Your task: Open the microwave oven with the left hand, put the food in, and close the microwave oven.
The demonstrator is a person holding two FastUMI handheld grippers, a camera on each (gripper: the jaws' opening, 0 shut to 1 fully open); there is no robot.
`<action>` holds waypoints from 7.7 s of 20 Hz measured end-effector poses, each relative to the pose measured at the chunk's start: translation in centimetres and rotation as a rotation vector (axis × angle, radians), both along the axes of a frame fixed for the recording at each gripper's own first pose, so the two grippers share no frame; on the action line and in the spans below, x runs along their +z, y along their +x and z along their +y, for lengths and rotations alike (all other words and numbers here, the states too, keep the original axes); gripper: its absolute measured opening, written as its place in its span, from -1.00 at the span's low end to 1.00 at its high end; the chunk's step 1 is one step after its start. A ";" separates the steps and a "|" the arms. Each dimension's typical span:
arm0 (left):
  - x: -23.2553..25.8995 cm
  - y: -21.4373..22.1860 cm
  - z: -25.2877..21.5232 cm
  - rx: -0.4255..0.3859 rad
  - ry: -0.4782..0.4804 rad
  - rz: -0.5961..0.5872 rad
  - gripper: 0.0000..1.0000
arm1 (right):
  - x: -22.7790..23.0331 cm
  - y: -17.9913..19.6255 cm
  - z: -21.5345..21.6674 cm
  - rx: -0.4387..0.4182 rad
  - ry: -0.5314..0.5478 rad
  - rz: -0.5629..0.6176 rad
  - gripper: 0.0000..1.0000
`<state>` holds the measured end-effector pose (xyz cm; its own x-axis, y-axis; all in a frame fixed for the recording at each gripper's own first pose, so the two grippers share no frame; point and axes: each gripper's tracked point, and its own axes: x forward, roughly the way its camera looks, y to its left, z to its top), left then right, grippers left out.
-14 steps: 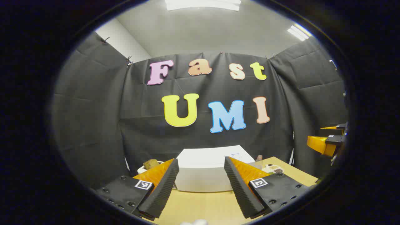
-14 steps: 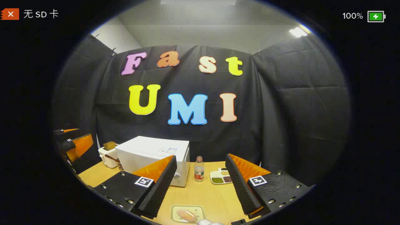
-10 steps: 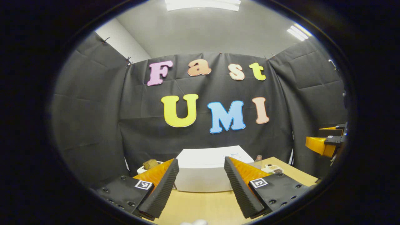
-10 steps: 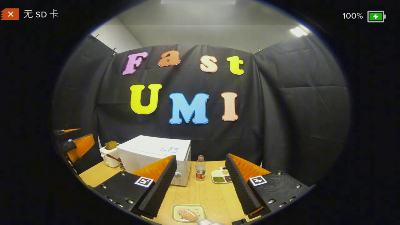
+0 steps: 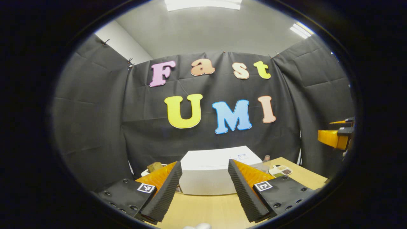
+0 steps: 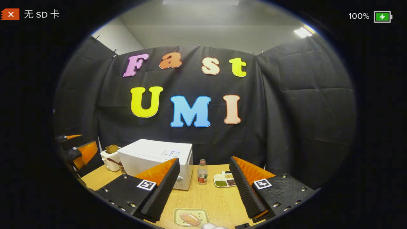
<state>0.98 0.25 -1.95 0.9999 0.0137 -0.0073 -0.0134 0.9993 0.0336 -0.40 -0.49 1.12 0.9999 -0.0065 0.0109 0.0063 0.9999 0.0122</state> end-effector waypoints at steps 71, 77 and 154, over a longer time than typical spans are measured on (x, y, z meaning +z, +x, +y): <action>-26.7 0.6 4.4 0.010 0.101 0.291 1.00 | -4.6 -3.3 5.0 0.287 -0.079 0.207 0.92; -26.1 -2.9 12.0 0.100 0.095 0.315 1.00 | -7.9 -4.5 9.8 0.376 -0.076 0.254 0.92; -11.0 0.0 16.1 0.051 0.137 0.155 0.89 | -25.5 34.9 32.0 -0.062 0.523 0.212 0.97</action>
<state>1.02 16.36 -12.99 0.9849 0.0760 -0.1556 -0.0482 0.9834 0.1751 34.52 31.54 -24.42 0.9775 -0.0160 -0.2105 0.1212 0.8589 0.4976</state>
